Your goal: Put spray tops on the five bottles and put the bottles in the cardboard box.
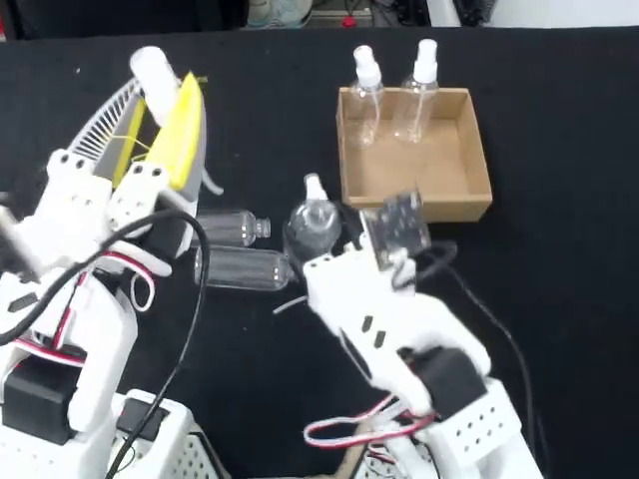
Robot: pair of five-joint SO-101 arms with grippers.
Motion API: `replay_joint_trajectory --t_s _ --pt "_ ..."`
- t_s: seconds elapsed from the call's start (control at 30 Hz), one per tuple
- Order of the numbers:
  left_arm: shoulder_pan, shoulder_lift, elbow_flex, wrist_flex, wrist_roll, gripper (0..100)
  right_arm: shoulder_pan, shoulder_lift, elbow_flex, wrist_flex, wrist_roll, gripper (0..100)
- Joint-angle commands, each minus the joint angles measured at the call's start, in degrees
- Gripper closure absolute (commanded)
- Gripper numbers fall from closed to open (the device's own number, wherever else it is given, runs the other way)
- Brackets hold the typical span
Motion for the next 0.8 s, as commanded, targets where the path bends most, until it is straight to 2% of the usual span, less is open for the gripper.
replay_joint_trajectory --t_s 0.0,0.13,0.23,0.33,0.53,0.77 --pt "7.3 -0.4 -3.6 -4.8 2.9 95 -3.1 -6.0 1.7 -2.0 1.1 88.1" --pt "17.7 0.6 -5.8 -4.9 2.7 95 -3.5 -8.7 3.0 -2.0 1.1 88.1" --pt "21.9 2.4 -5.8 -4.8 2.7 95 -3.4 -8.7 3.1 -2.0 1.1 88.1" --pt "22.0 5.0 -5.8 -5.4 1.7 95 -3.6 -8.8 3.1 -1.8 1.1 88.1" --pt "22.1 9.4 -5.0 -6.5 -5.0 95 -3.5 -8.8 3.1 -1.8 1.1 88.1" --pt "21.8 9.1 -4.1 -6.0 -5.1 95 -3.4 -9.2 3.1 -1.8 1.1 88.1"
